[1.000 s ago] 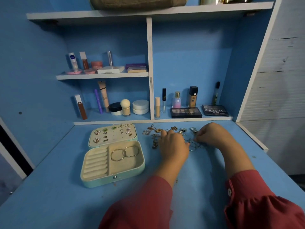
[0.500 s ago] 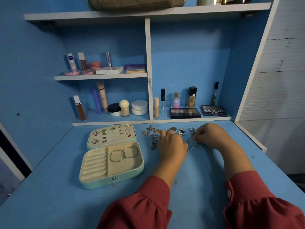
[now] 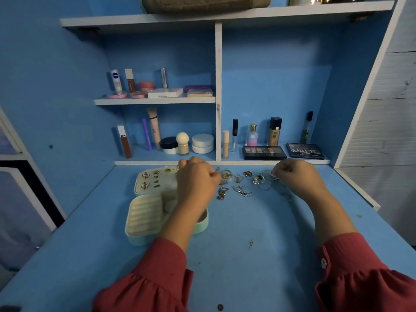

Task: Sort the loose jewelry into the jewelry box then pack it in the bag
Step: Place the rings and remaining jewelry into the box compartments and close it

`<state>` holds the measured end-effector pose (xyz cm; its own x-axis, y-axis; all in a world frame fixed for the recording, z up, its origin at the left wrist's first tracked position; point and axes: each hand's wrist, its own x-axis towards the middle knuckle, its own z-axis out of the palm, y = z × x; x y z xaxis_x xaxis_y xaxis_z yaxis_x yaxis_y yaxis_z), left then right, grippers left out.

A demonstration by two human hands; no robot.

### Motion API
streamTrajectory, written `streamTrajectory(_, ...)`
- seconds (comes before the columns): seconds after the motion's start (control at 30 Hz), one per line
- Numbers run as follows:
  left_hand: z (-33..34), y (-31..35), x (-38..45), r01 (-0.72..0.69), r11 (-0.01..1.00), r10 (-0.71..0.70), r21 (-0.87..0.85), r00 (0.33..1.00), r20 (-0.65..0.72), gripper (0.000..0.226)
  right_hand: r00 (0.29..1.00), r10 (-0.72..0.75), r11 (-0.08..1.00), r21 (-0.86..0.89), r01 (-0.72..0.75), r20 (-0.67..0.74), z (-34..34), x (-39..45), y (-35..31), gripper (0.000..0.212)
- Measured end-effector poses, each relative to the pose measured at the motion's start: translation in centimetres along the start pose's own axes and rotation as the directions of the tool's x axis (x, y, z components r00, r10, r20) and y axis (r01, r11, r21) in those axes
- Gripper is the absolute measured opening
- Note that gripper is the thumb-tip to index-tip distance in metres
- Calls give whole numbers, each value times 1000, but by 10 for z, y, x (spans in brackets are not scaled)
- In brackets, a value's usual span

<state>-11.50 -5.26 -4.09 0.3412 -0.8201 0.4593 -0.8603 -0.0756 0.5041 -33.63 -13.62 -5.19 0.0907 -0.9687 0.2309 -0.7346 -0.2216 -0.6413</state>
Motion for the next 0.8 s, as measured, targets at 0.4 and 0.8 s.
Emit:
streamTrajectory(0.4, -57, -101, -17, 5, 999, -8, 33, 995, 96, 13, 992, -105, 917, 394, 68, 74, 33, -27, -56, 13)
streamTrajectory(0.8, -51, -108, -20, -91, 996, 84, 25, 973, 214, 6, 952, -268, 907, 371, 199, 145, 87, -46, -102, 25)
